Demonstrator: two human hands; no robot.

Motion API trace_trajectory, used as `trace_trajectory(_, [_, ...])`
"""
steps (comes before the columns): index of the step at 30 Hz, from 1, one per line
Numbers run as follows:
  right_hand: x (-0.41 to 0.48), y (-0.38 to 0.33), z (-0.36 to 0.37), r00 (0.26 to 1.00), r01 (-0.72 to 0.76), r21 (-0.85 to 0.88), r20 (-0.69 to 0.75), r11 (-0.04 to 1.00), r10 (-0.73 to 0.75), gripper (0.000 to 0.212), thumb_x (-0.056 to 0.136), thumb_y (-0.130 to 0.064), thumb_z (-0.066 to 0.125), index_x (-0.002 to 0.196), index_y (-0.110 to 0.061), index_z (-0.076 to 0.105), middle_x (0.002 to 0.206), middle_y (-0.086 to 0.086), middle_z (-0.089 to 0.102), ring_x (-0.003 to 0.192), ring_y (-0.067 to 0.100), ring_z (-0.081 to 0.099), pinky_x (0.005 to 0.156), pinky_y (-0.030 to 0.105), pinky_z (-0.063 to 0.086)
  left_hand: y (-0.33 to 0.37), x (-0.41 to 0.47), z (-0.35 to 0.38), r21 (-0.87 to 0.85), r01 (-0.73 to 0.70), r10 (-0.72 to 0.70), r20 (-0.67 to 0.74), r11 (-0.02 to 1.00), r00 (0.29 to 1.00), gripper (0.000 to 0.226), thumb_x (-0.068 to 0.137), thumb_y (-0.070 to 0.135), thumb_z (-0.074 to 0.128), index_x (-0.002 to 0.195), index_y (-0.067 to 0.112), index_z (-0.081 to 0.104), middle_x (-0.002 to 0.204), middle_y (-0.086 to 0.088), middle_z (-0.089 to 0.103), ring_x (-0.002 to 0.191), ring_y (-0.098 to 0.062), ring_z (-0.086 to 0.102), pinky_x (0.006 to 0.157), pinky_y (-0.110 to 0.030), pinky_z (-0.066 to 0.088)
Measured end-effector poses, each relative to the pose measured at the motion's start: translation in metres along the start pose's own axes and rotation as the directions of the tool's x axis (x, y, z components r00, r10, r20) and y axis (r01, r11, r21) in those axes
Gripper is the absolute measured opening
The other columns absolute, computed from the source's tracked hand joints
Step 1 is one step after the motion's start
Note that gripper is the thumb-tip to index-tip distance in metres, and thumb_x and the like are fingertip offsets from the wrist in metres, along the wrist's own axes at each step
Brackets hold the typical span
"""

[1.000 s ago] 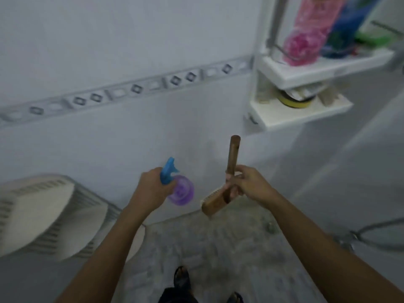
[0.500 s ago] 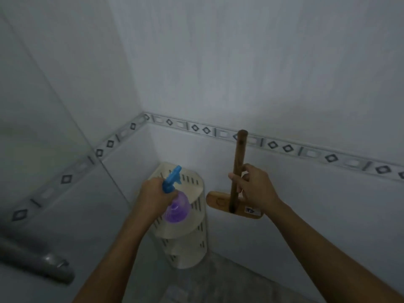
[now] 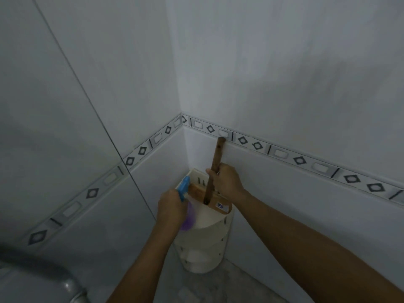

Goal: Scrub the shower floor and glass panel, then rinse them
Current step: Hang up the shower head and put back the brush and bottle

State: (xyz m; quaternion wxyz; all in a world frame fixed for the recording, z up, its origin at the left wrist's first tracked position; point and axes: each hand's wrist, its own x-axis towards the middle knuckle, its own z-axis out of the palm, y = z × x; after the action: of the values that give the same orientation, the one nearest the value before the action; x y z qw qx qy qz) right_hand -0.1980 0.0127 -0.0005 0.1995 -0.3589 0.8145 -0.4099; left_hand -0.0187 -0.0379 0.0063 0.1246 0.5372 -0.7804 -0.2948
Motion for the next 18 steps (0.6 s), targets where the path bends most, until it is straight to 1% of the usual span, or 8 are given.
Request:
trace_trajectory(3, [0.016,0.001,0.013,0.999,-0.025,0.004,0.031,1.000,0.025,0.031,0.095,-0.043,0.058,0.085,-0.015,0.068,0.077,-0.003,0.068,0.072,0.013,0.066,0.064,0.025,0.050,0.002,0.011,0.009,0.018,0.036,-0.036,0.006,0.999,0.999,0.026,0.092,0.020,0.064,0.106,-0.002,0.066,0.105,-0.021,0.067,0.095,-0.036,0.066,0.078,-0.037,0.055])
trace_trajectory(7, [0.027,0.005,0.025,0.997,-0.033,0.013,0.071,0.999,0.032,0.029,0.095,-0.041,0.058,0.081,-0.017,0.066,0.073,-0.004,0.066,0.067,0.009,0.063,0.059,0.021,0.044,0.001,0.022,0.016,0.018,0.090,-0.090,0.006,0.996,0.996,0.027,0.093,0.019,0.062,0.109,-0.003,0.065,0.109,-0.023,0.066,0.099,-0.038,0.066,0.082,-0.041,0.056])
trace_trajectory(9, [0.030,0.007,0.027,0.996,-0.030,0.019,0.082,0.999,0.029,0.029,0.095,-0.040,0.058,0.082,-0.017,0.066,0.074,-0.004,0.067,0.068,0.009,0.064,0.057,0.020,0.045,0.000,0.028,0.020,0.017,0.100,-0.101,0.005,0.995,0.995,0.027,0.094,0.018,0.061,0.110,-0.004,0.065,0.110,-0.024,0.066,0.099,-0.038,0.065,0.080,-0.040,0.054])
trace_trajectory(12, [0.029,0.010,0.029,0.996,0.003,0.037,0.085,0.999,-0.006,0.028,0.096,-0.038,0.058,0.076,-0.019,0.063,0.071,-0.005,0.066,0.063,0.004,0.062,0.051,0.014,0.041,0.000,0.032,0.023,-0.001,0.123,-0.123,0.009,0.992,0.992,0.028,0.097,0.020,0.060,0.109,-0.005,0.065,0.107,-0.023,0.066,0.096,-0.037,0.066,0.074,-0.036,0.051])
trace_trajectory(13, [0.028,0.010,0.030,0.996,0.005,0.050,0.084,0.999,-0.009,0.029,0.096,-0.038,0.057,0.075,-0.020,0.063,0.072,-0.003,0.068,0.063,0.004,0.063,0.050,0.014,0.043,0.000,0.033,0.024,-0.012,0.122,-0.122,0.010,0.992,0.992,0.028,0.097,0.020,0.059,0.108,-0.005,0.065,0.106,-0.023,0.067,0.094,-0.037,0.066,0.074,-0.037,0.052])
trace_trajectory(15, [0.028,0.012,0.031,0.996,0.003,0.059,0.089,0.998,-0.008,0.030,0.096,-0.040,0.057,0.075,-0.020,0.063,0.073,-0.001,0.069,0.063,0.007,0.066,0.052,0.017,0.047,0.001,0.036,0.026,-0.027,0.117,-0.117,0.006,0.993,0.993,0.028,0.097,0.021,0.059,0.106,-0.005,0.065,0.104,-0.024,0.067,0.092,-0.037,0.066,0.074,-0.038,0.054])
trace_trajectory(18, [0.029,0.012,0.029,0.994,-0.006,0.037,0.113,0.999,0.001,0.029,0.096,-0.041,0.058,0.076,-0.020,0.062,0.072,-0.002,0.068,0.063,0.009,0.066,0.054,0.020,0.049,0.000,0.040,0.025,-0.019,0.126,-0.126,0.003,0.992,0.992,0.030,0.097,0.022,0.060,0.110,-0.005,0.064,0.107,-0.024,0.066,0.096,-0.038,0.065,0.077,-0.038,0.053])
